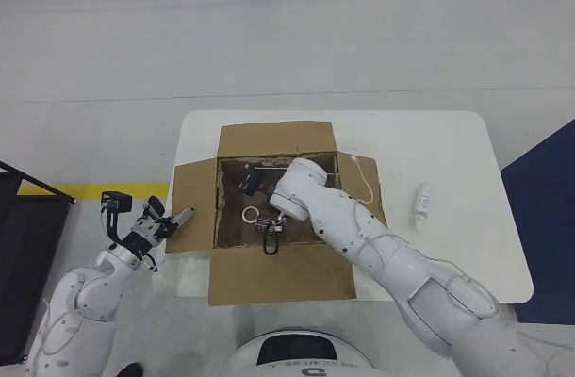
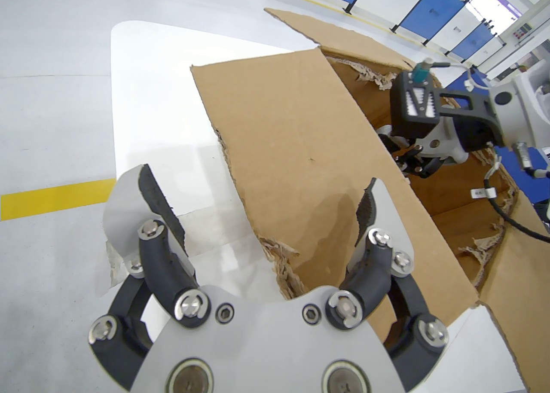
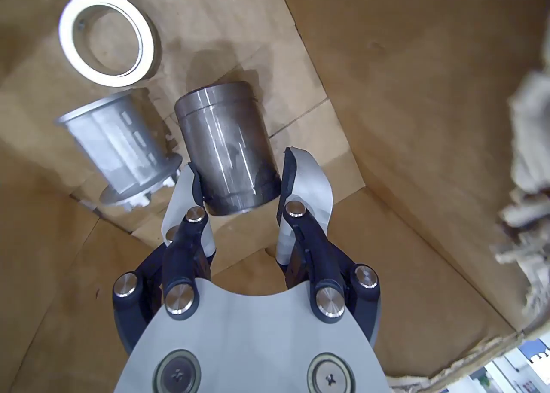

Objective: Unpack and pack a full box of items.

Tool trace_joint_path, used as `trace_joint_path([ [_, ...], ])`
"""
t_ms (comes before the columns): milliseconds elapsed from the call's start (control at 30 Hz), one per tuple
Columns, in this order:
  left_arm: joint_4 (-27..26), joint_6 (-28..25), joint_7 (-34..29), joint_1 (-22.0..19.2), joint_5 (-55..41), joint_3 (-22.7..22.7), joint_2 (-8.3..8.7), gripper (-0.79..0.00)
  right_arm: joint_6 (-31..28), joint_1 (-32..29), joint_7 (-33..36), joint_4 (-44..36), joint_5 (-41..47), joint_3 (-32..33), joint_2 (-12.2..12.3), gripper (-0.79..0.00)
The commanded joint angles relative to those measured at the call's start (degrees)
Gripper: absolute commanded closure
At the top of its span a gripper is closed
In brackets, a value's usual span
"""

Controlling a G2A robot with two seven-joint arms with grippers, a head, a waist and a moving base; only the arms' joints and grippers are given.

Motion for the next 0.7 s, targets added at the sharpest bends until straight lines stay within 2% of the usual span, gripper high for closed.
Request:
trace_joint_path([
  [0,0.0,0.0,0.0,0.0,0.0,0.0,0.0,-0.785,-0.9,-2.8,0.0,-5.3,-0.5,3.5,1.4,0.0],
  [100,0.0,0.0,0.0,0.0,0.0,0.0,0.0,-0.785,-2.6,-7.2,-0.6,-11.9,-0.7,7.9,3.1,0.0],
  [200,0.0,0.0,0.0,0.0,0.0,0.0,0.0,-0.785,-4.0,-10.1,-0.3,-15.2,-2.5,10.0,4.2,0.0],
  [433,0.0,0.0,0.0,0.0,0.0,0.0,0.0,-0.785,-2.9,-10.6,-1.5,-14.3,-4.1,9.1,4.1,0.0],
  [567,0.0,0.0,0.0,0.0,0.0,0.0,0.0,-0.785,0.3,-10.1,-0.8,-13.8,-5.7,9.2,4.0,0.0],
  [633,0.0,0.0,0.0,0.0,0.0,0.0,0.0,-0.785,1.1,-9.9,-0.2,-12.9,-6.1,9.0,3.8,-0.237],
  [667,0.0,0.0,0.0,0.0,0.0,0.0,0.0,-0.785,1.4,-9.7,0.0,-12.4,-6.1,8.7,3.7,-0.286],
])
